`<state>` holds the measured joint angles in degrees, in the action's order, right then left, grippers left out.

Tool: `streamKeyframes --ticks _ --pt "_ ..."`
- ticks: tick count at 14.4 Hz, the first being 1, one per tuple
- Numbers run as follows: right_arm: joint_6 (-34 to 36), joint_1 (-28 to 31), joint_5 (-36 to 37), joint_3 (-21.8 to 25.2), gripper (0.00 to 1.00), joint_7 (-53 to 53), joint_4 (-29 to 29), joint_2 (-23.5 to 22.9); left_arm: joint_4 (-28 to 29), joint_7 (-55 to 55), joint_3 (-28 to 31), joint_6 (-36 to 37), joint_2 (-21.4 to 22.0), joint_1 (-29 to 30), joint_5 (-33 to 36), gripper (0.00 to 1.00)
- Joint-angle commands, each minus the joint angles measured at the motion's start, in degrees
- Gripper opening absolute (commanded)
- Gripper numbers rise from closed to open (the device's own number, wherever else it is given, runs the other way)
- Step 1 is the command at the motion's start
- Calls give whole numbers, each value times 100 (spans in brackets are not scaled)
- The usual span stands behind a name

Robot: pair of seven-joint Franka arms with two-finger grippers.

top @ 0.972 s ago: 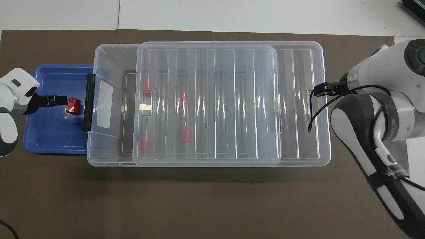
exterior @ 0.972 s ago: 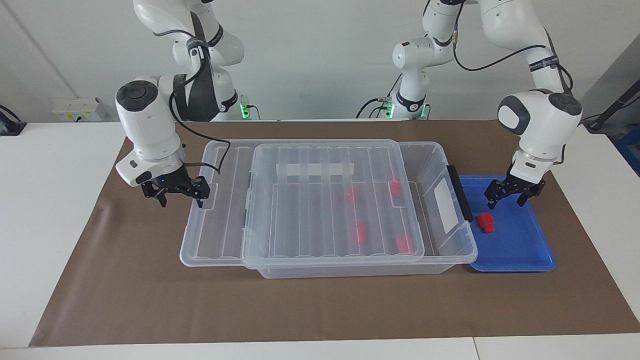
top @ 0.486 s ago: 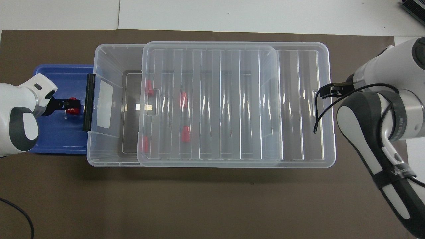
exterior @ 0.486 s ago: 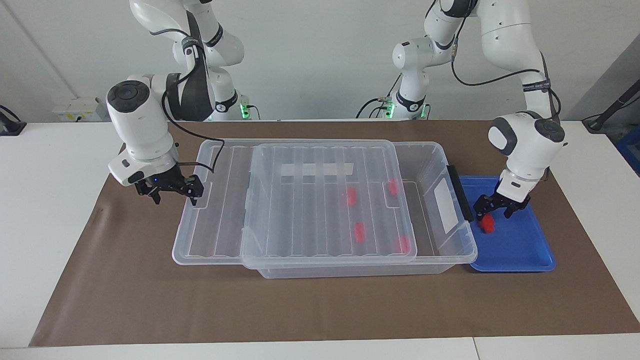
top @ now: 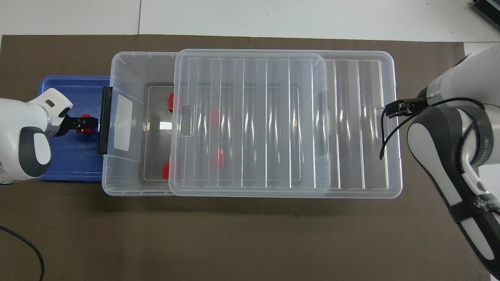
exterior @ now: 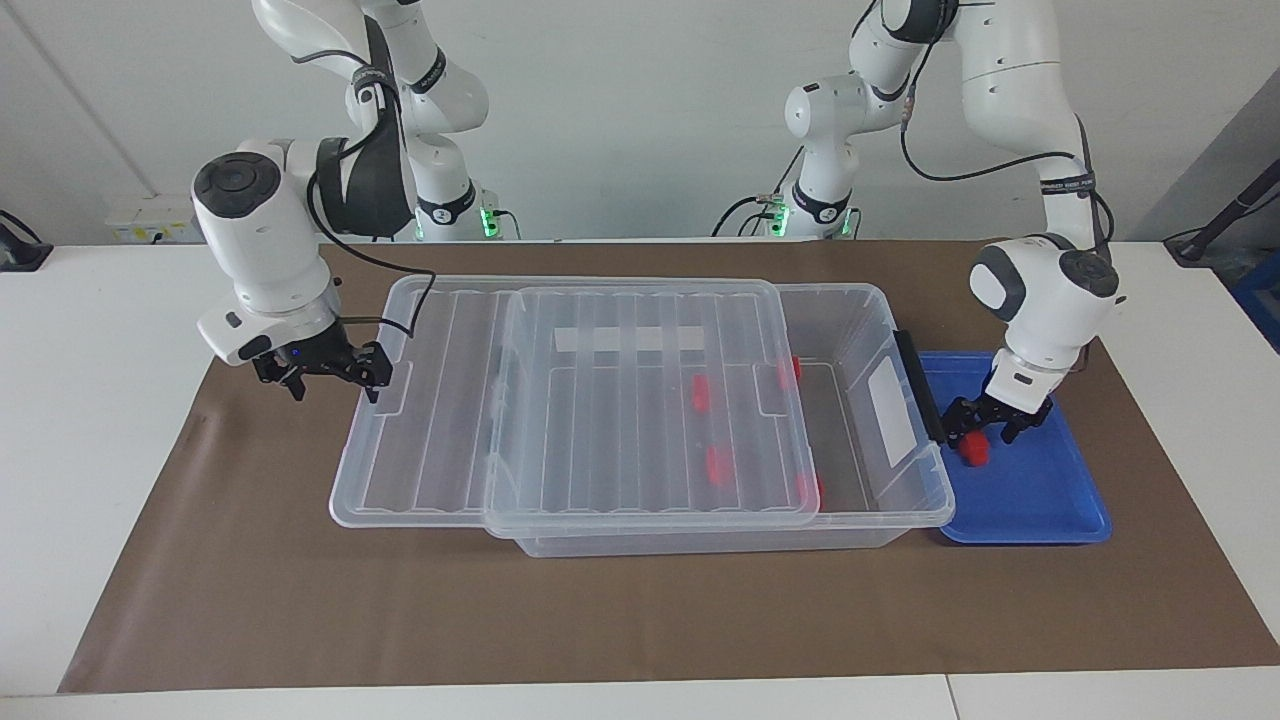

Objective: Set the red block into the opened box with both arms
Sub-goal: 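Lift the red block from the blue tray with the left gripper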

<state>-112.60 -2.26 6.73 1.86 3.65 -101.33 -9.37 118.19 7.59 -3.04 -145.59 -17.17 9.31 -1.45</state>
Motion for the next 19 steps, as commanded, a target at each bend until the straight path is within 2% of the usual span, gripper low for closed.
streamKeyframes --ticks 1,2,5,6,8,12,16,19 --pt "98 77 153 -37 100 -110 -10 67 239 -99 31 -312 47 -105 4 62" --pt "90 77 162 -37 100 -110 -10 67 248 -117 31 -312 47 -113 4 52" --pt "98 85 179 -28 100 -110 -10 67 248 -109 31 -286 47 -114 -4 7" --pt "98 85 275 -28 100 -110 -10 76 214 -109 40 -199 55 -114 -4 0" --pt "107 85 425 -28 100 -110 -10 76 39 -100 40 230 117 -87 -4 0" --pt "186 85 583 -28 100 -110 -10 76 -1137 -109 40 2224 354 -34 4 0" --pt "248 85 776 -28 100 -110 -1 102 -1929 -258 31 3517 556 -105 -4 0" --pt "283 85 830 -19 100 -110 -1 102 -2562 -932 -126 4484 618 -253 -39 0"
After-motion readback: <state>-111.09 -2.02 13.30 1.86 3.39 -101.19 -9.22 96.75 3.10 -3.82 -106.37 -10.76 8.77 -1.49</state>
